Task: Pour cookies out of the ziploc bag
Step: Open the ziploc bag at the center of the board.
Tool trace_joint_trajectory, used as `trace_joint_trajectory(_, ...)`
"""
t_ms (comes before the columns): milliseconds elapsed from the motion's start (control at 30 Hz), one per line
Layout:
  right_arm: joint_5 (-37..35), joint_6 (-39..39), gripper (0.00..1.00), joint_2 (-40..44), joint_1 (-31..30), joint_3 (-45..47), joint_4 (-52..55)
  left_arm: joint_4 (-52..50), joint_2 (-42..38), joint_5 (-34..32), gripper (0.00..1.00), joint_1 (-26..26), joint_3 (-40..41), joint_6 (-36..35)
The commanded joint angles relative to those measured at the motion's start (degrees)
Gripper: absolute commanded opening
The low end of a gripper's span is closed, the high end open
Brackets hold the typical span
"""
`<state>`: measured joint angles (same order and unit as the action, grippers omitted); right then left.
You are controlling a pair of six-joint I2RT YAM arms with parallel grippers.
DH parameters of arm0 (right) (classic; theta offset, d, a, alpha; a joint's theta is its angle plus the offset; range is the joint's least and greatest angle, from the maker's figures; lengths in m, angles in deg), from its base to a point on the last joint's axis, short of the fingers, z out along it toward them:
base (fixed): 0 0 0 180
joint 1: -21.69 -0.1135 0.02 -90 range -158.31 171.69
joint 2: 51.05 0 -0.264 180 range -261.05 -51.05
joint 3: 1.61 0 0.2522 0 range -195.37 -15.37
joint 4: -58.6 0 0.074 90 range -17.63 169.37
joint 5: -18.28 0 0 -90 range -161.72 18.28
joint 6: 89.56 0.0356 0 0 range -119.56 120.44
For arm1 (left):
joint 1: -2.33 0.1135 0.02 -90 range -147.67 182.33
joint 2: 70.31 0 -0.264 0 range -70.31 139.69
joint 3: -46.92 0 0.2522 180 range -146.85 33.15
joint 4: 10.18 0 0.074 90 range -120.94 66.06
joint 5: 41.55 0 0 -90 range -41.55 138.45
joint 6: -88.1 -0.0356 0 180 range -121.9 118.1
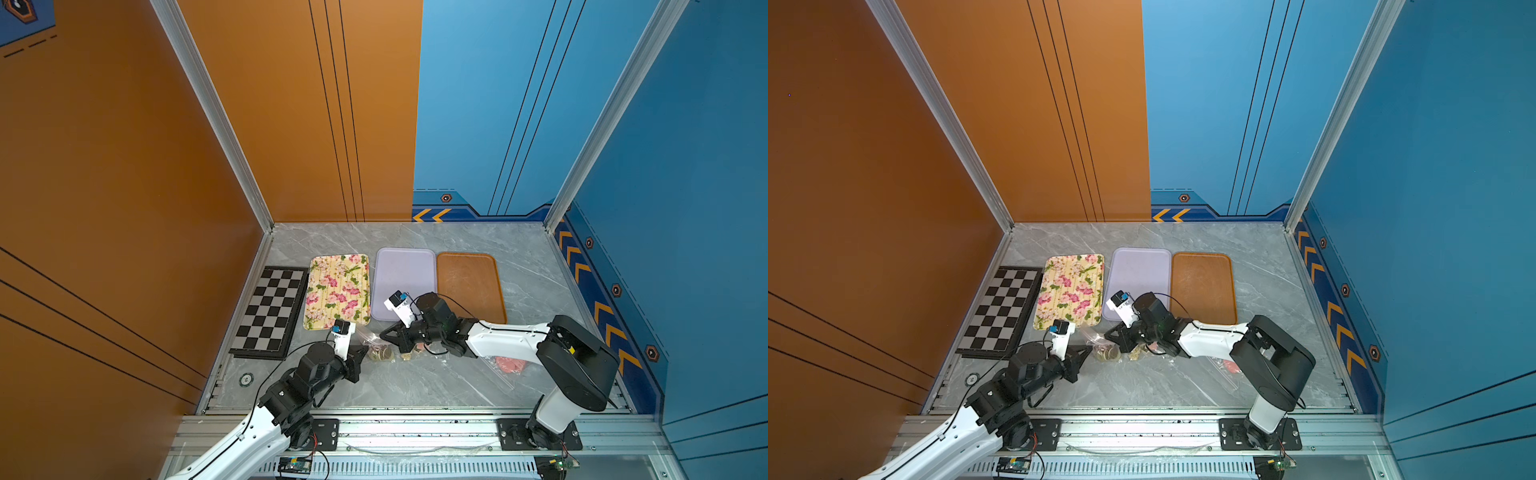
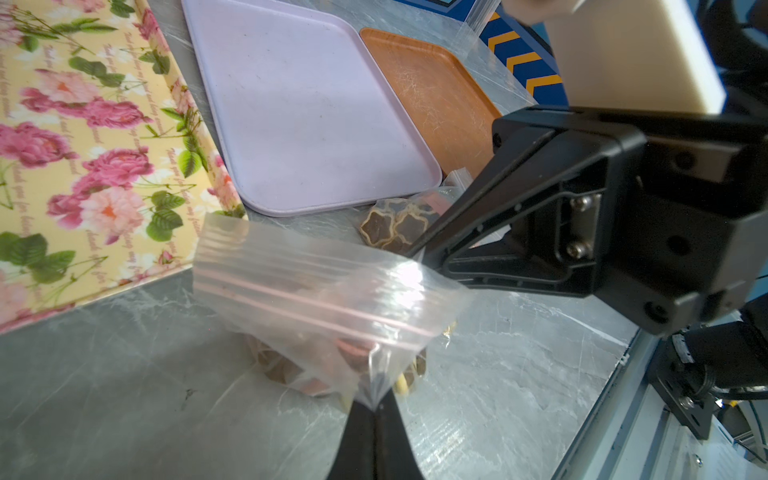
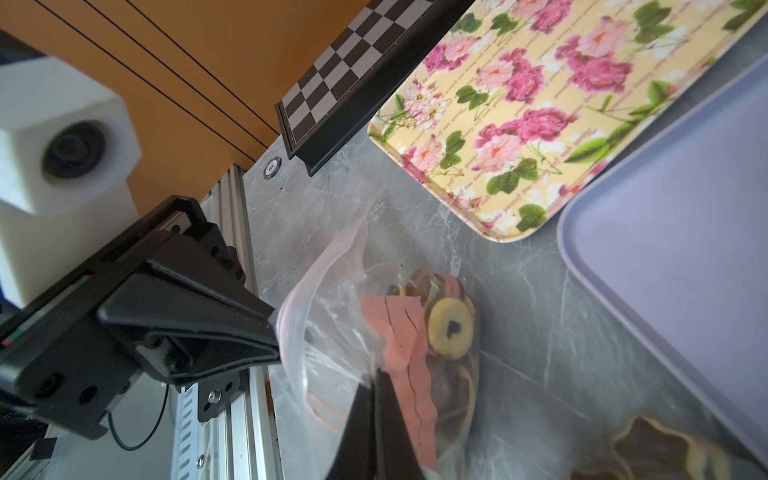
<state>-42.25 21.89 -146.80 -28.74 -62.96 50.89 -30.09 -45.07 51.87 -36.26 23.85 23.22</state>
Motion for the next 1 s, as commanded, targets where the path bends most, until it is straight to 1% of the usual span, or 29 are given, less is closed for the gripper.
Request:
trace_joint_trajectory(0, -0.99, 0.62, 0.0, 0.37, 1.56, 0.75, -1.11, -0.79, -0.03, -0.89, 0.0, -0.26, -0.32, -0.08)
trace_joint_trajectory(67, -1.29, 1.13, 0.0, -0.23, 1.47, 0.48, -1.12, -0.7, 0.16, -0.7, 0.0, -0.26, -0.43, -0.08)
trace_joint_trajectory(200, -8.19, 0.3, 0.0, -0.07, 1.82, -0.68, 5.02, -1.01, 0.16, -1.34, 0.0, -0.35, -0.4, 0.14)
trace_joint_trajectory(300, -11.58, 0.75, 0.0, 0.25, 2.61, -0.56, 7.36, -2.35, 0.17, -3.22, 0.0, -0.42, -0.87, 0.92)
trace_joint_trajectory(500, -13.49, 1.92, 0.0, 1.16, 3.84, 0.23, 7.37, -7.12, 0.4, -6.99, 0.0, -0.35, -2.43, 3.12)
trace_joint_trajectory(800, -13.8, 2.54, 0.0, 2.13, 4.63, 1.01, 7.5, -7.19, 0.95, -6.23, 0.0, -0.26, -2.33, 3.44)
trace_joint_trajectory(900, -10.2, 2.62, 0.0, 2.2, 4.73, 1.91, 3.62, -6.87, 0.87, -5.33, 0.0, -0.35, -2.44, 3.15)
trace_joint_trajectory(967, -4.27, 2.72, 0.02, 1.47, 4.54, 1.85, 0.08, -6.47, 0.75, -4.83, 0.0, -0.35, -2.41, 2.91)
